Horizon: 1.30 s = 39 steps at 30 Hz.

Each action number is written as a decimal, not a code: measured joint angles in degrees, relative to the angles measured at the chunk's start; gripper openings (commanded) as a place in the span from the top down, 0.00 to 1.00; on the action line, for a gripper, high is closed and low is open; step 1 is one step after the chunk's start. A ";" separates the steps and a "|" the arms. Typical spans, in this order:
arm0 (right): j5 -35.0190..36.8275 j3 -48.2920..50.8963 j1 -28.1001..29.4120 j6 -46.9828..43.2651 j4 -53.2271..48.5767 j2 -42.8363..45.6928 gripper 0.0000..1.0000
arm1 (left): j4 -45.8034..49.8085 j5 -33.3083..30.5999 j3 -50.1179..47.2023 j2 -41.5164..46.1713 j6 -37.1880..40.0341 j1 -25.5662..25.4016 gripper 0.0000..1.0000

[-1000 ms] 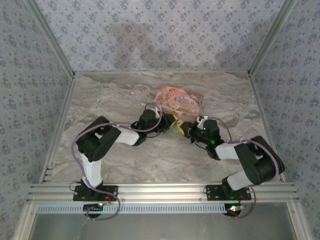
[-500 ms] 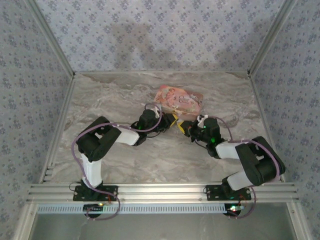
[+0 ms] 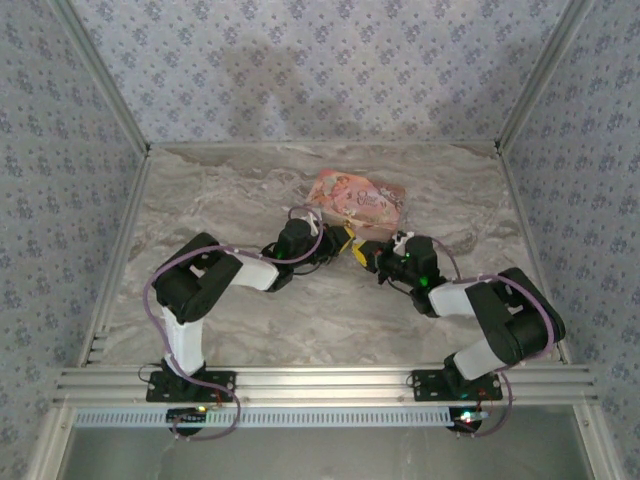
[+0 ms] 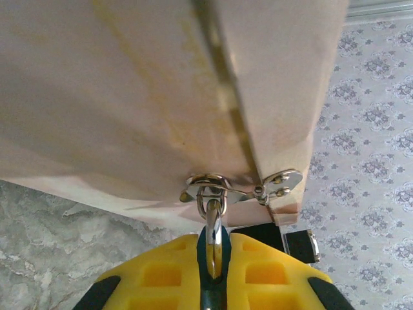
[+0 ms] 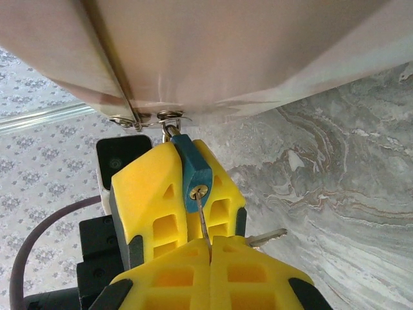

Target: Unlock a padlock with a key

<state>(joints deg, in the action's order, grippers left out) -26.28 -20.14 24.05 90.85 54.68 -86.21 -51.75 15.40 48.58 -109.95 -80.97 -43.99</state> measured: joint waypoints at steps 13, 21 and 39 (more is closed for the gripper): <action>-0.09 -1.75 -0.11 -3.06 -2.01 -0.42 1.00 | -0.79 -1.33 0.00 0.00 -0.74 0.00 0.95; -0.92 -0.70 -1.57 -3.87 -1.70 -0.42 1.00 | -1.44 -1.07 -0.87 0.00 -0.74 -0.02 0.95; -0.72 3.72 -2.84 -6.73 0.85 1.18 1.00 | -1.29 0.85 -1.95 0.00 -0.68 -1.25 0.95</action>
<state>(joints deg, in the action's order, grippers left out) -27.00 -16.43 21.21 84.12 55.53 -85.03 -53.04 16.25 46.63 -109.95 -81.65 -45.23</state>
